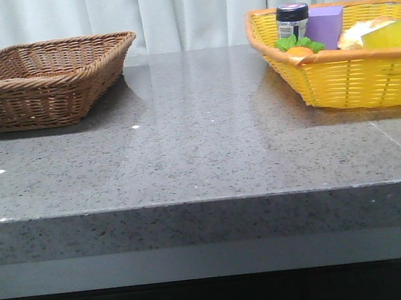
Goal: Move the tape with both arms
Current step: 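Move the right gripper over the yellow basket toward the tape roll, then grasp the yellow tape roll with the right gripper and lift it, then lower the tape roll onto the table between the baskets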
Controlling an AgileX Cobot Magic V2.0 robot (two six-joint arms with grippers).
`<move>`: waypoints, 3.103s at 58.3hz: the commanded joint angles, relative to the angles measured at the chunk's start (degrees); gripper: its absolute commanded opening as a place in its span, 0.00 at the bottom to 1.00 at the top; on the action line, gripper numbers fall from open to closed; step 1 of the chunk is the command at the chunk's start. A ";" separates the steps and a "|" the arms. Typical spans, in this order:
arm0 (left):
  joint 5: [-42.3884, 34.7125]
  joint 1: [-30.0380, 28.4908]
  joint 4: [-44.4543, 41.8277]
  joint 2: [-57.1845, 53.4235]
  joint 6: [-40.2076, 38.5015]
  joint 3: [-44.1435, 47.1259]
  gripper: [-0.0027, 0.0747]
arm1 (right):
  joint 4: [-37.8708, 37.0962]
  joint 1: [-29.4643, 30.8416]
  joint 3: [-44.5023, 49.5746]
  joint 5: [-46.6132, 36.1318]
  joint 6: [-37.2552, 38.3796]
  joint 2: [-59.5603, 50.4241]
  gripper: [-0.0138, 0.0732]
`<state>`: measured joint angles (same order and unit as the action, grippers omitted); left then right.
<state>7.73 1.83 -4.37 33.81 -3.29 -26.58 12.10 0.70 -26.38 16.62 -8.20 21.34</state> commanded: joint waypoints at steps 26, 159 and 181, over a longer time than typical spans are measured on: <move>-5.44 -0.12 -0.08 0.40 -0.12 -2.10 0.83 | 0.15 0.30 -11.37 -1.03 1.44 14.20 0.86; -5.44 -0.12 -0.08 0.40 -0.12 -2.10 0.67 | 2.82 0.08 -71.75 30.50 5.24 68.66 0.21; -5.44 -0.12 -0.08 0.40 -0.12 -2.10 0.67 | 6.07 -22.04 -65.82 27.10 2.18 67.93 0.21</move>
<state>7.32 1.83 -4.37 33.90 -3.29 -26.58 16.65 -18.11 -93.33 49.69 -5.39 92.29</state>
